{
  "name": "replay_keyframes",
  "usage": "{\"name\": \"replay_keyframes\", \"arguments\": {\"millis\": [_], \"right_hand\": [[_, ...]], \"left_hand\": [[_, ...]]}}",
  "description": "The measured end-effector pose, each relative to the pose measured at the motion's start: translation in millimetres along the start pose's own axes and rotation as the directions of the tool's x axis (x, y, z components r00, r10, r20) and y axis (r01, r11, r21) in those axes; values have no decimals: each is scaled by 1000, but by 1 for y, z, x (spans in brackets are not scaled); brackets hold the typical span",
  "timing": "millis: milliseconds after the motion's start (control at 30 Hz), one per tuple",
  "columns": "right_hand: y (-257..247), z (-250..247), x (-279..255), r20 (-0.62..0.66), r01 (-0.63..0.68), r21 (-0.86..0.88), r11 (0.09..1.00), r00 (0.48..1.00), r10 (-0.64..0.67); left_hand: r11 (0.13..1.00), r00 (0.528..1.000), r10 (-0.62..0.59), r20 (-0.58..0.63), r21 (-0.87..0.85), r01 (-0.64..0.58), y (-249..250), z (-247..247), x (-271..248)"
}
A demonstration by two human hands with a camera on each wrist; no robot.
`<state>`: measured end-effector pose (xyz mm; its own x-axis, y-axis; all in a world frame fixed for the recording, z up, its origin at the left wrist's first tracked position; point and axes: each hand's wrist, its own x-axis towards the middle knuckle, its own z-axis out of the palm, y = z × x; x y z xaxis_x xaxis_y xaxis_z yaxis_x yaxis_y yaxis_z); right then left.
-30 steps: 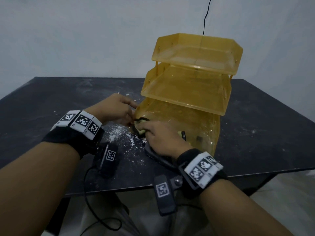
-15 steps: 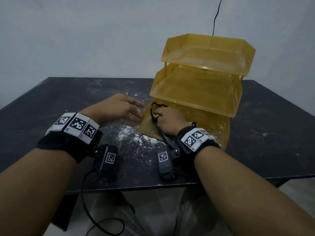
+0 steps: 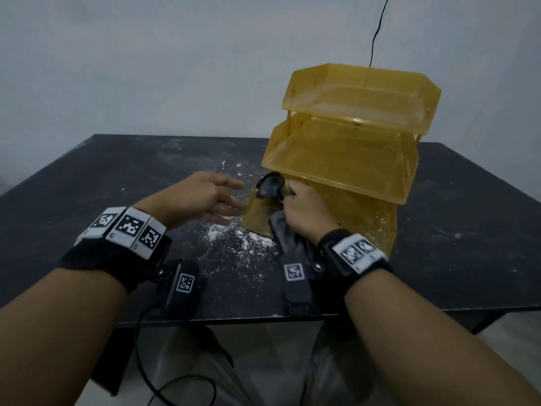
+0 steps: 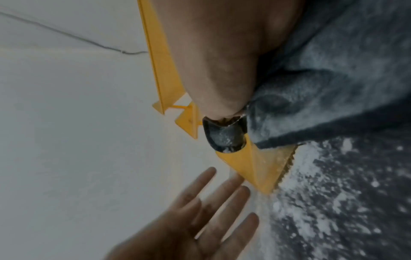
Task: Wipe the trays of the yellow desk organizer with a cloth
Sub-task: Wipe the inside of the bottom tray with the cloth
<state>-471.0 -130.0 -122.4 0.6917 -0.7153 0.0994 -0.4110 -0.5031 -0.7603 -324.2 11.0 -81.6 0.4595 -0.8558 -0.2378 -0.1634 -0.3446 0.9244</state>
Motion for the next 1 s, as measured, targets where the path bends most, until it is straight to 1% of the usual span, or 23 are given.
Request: {"name": "replay_keyframes", "arguments": {"millis": [67, 100, 133, 167, 200, 267, 300, 333, 400, 433, 467, 500, 567, 600, 733, 767, 800, 833, 867, 900, 933, 967, 1000], "right_hand": [[-7, 13, 6, 80, 55, -182, 982, 996, -41], [-10, 17, 4, 92, 97, -279, 955, 993, -74], [-11, 18, -1, 96, 144, -353, 925, 988, -117], [-10, 18, -6, 110, 190, -373, 908, 981, -160], [-6, 16, -10, 136, 237, -331, 913, 970, -202], [2, 9, -18, 199, 310, -172, 935, 941, -275], [4, 7, -21, 192, 317, -94, 944, 936, -296], [6, 8, -22, 135, 294, -24, 955, 948, -289], [6, 15, -18, -89, 204, 146, 968, 977, -192], [5, 19, -14, -192, 180, 205, 962, 971, -141], [3, 24, -9, -248, 184, 212, 960, 960, -129], [-1, 29, -5, -261, 208, 167, 964, 952, -160], [-7, 39, 1, -222, 268, 33, 963, 941, -255], [-9, 43, 1, -184, 287, -1, 958, 941, -283], [-5, 39, -8, 69, 343, -58, 938, 938, -339], [-3, 36, -9, 84, 337, -33, 941, 939, -333], [-1, 33, -9, 46, 318, 8, 948, 947, -318], [0, 32, -7, -45, 291, 55, 955, 956, -289], [2, 32, -3, -166, 266, 102, 959, 955, -247], [3, 33, 0, -273, 243, 143, 959, 942, -197], [2, 36, 4, -342, 225, 146, 963, 925, -165], [0, 39, 7, -376, 222, 90, 971, 910, -173], [-3, 43, 8, -378, 233, 9, 972, 901, -213]], "left_hand": [[1000, 1000, -8, -11, -17, 7, -3, 0, -1], [1000, 1000, -5, -18, -19, 5, -3, 0, -1], [1000, 1000, 0, -27, -12, -1, -2, -1, 0], [1000, 999, 7, -36, -3, -7, -2, -2, 0], [1000, 999, 12, -47, 2, -11, -1, -3, 1], [1000, 998, 18, -66, 7, -18, 1, -5, 3], [1000, 997, 20, -75, 13, -19, 1, -5, 3], [1000, 996, 22, -83, 20, -21, 1, -5, 3], [999, 996, 26, -91, 28, -24, 0, -4, 3], [999, 996, 28, -89, 29, -26, 0, -4, 2], [999, 996, 30, -90, 31, -27, -1, -3, 2], [999, 995, 29, -94, 39, -25, -2, -4, 1], [998, 993, 30, -112, 62, -23, -4, -6, 0], [997, 992, 32, -119, 67, -24, -5, -8, -1], [997, 989, 38, -141, 74, -28, -10, -14, -3], [996, 988, 46, -144, 87, -34, -10, -15, -3], [994, 987, 54, -149, 100, -39, -10, -15, -3], [993, 987, 60, -152, 111, -43, -10, -14, -3], [992, 986, 65, -150, 120, -47, -9, -14, -2], [991, 987, 67, -146, 121, -49, -9, -12, -1], [992, 988, 68, -142, 114, -52, -8, -11, 0], [993, 988, 69, -140, 107, -54, -7, -11, 1], [993, 987, 73, -142, 106, -58, -6, -10, 1]]}}
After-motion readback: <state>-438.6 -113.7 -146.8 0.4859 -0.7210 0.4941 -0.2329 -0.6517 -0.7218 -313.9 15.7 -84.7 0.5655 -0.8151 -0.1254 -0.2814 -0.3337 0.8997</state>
